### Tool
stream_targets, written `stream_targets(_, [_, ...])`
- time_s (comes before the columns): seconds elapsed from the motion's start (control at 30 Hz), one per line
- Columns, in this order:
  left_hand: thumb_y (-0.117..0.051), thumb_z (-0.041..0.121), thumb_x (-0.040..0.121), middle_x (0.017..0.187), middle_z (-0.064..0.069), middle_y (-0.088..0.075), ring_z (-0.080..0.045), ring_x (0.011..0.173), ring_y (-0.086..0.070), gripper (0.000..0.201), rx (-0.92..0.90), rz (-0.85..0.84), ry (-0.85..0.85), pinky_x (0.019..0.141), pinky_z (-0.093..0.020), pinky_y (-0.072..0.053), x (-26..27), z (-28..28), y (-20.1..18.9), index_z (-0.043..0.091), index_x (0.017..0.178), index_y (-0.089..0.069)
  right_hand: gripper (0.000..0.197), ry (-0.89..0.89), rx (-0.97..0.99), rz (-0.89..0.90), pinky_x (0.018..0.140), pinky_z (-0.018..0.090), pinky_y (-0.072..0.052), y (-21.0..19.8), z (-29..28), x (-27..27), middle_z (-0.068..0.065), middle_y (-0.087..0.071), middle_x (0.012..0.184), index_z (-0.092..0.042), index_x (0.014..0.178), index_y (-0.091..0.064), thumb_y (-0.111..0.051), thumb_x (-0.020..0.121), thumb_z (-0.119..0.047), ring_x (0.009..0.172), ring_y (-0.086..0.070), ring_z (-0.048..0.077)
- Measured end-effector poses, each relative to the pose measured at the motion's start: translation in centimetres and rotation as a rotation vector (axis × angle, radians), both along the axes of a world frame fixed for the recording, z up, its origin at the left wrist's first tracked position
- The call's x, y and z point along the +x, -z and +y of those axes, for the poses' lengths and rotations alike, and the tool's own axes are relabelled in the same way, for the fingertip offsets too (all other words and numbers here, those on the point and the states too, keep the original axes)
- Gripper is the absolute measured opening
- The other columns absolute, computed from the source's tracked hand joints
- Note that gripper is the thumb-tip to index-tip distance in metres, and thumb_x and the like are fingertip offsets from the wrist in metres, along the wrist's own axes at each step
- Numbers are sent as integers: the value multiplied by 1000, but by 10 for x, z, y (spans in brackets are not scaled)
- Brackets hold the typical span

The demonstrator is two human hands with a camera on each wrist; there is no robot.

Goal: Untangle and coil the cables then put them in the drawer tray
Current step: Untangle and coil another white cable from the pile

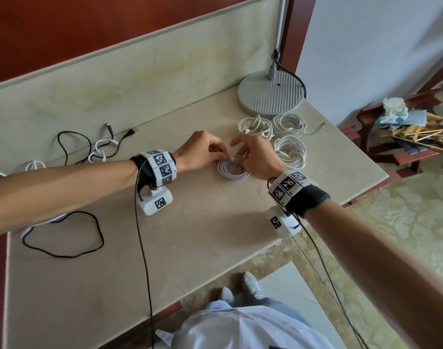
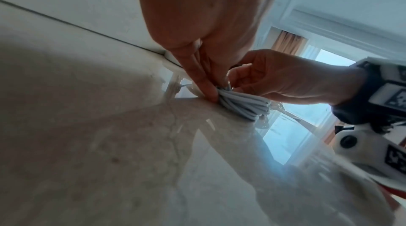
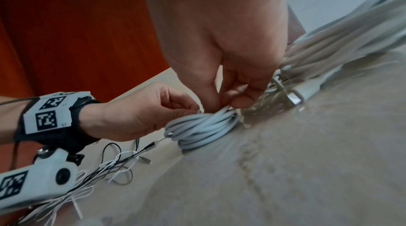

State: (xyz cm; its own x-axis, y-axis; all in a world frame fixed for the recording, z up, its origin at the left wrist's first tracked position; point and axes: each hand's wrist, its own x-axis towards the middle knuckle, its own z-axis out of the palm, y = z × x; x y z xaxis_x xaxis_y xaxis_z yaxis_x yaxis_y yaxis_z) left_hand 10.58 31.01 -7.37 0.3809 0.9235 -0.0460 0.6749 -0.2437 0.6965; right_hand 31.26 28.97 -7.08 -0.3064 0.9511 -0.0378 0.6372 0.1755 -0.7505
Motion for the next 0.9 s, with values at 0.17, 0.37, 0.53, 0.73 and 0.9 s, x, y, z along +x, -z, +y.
stream_targets(0.17, [-86,14,83,92,-14,-78,-18,84,-72,20,-177,-124,-63,87,-39,-58,3,0,5,2,96,-77,38,-39,41,-69,68,20,-47,-1,-2,-2,3,-72,95,-17,125,-74,-80,89,-8,79,-64,14])
stream_targets(0.37, [-77,8,91,90,-13,-75,-9,69,-68,16,-329,-290,-255,64,-20,-55,6,-10,2,1,105,-76,34,-64,48,-94,73,28,-52,2,-3,-3,4,-74,98,-21,125,-74,-75,93,-10,86,-68,18])
stream_targets(0.53, [-81,15,87,77,-6,-74,-9,59,-60,10,-299,-39,-321,51,-20,-46,21,-5,-18,7,93,-81,26,-61,21,-76,74,30,-55,2,-3,-2,2,-71,96,-18,115,-74,-76,92,-8,88,-68,19])
stream_targets(0.73, [-85,9,81,74,-5,-75,-11,59,-69,12,-467,-121,-460,60,-24,-58,30,-8,-33,5,91,-79,28,-100,45,-110,72,33,-57,0,0,0,6,-72,97,-12,107,-71,-77,84,1,86,-68,22])
stream_targets(0.9, [-78,8,86,87,-11,-77,-21,70,-71,7,-456,-89,-460,67,-32,-59,38,-11,-39,9,92,-80,22,-138,101,-150,69,35,-58,1,6,2,10,-73,95,-11,96,-69,-80,82,1,84,-70,26])
